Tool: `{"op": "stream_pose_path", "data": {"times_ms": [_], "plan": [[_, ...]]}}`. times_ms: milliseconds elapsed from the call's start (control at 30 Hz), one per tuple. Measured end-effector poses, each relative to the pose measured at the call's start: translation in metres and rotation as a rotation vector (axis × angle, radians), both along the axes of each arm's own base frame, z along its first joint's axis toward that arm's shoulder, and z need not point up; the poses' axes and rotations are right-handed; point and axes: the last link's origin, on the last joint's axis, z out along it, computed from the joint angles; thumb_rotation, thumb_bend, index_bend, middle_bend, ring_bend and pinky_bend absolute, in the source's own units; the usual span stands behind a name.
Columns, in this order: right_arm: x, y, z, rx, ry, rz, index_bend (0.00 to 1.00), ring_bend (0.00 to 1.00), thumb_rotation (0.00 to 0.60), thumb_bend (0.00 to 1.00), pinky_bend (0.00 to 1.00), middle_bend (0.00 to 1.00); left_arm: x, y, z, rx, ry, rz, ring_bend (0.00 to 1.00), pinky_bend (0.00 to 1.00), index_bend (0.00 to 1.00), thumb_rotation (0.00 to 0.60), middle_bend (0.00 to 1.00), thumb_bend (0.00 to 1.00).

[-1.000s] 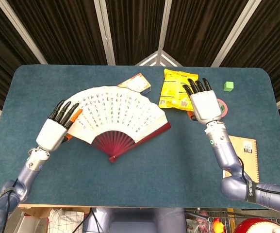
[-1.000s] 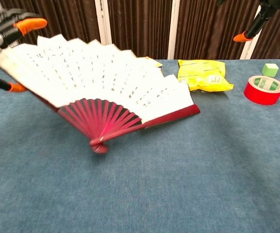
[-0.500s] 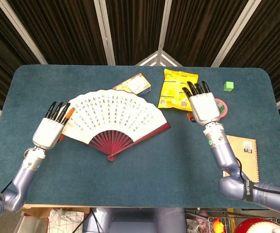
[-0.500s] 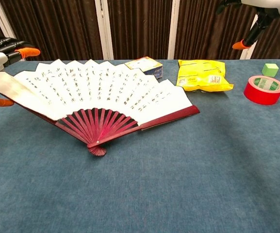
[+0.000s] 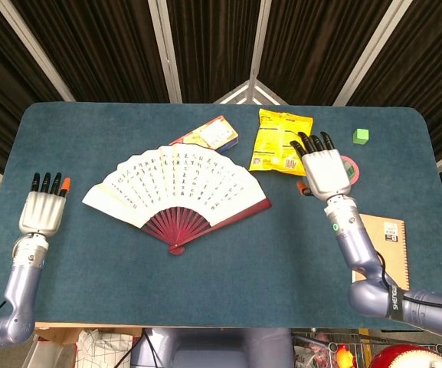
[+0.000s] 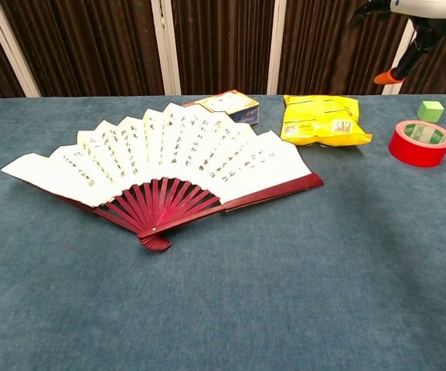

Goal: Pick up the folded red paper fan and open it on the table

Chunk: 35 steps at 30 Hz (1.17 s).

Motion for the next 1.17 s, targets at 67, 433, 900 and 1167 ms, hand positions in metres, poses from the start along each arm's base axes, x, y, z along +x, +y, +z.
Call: {"op": "stream_pose_path", "data": {"times_ms": [67,433,900,1167], "plan": [[-0.004,0.007,-0.001,0.010,-0.049,0.005,0.17,0.13,0.600,0.29,0.08,0.10,-0.001,-0.004,0.004,0.012,-0.037,0.010,0.00,0.00,0.00,0.600,0.00,0.13],[-0.064,0.083,-0.018,0.032,-0.162,0.065,0.18,0.13,0.600,0.29,0.08,0.10,-0.012,-0.081,0.050,0.219,-0.373,-0.100,0.00,0.00,0.03,0.600,0.00,0.13],[-0.163,0.175,0.004,-0.092,-0.136,-0.056,0.18,0.09,0.600,0.29,0.08,0.09,-0.046,-0.142,0.071,0.273,-0.433,0.001,0.00,0.00,0.03,0.600,0.00,0.13],[-0.164,0.178,0.021,-0.175,-0.103,-0.064,0.18,0.09,0.600,0.29,0.07,0.08,-0.037,-0.155,0.076,0.280,-0.436,-0.111,0.00,0.00,0.04,0.600,0.00,0.13]]}}
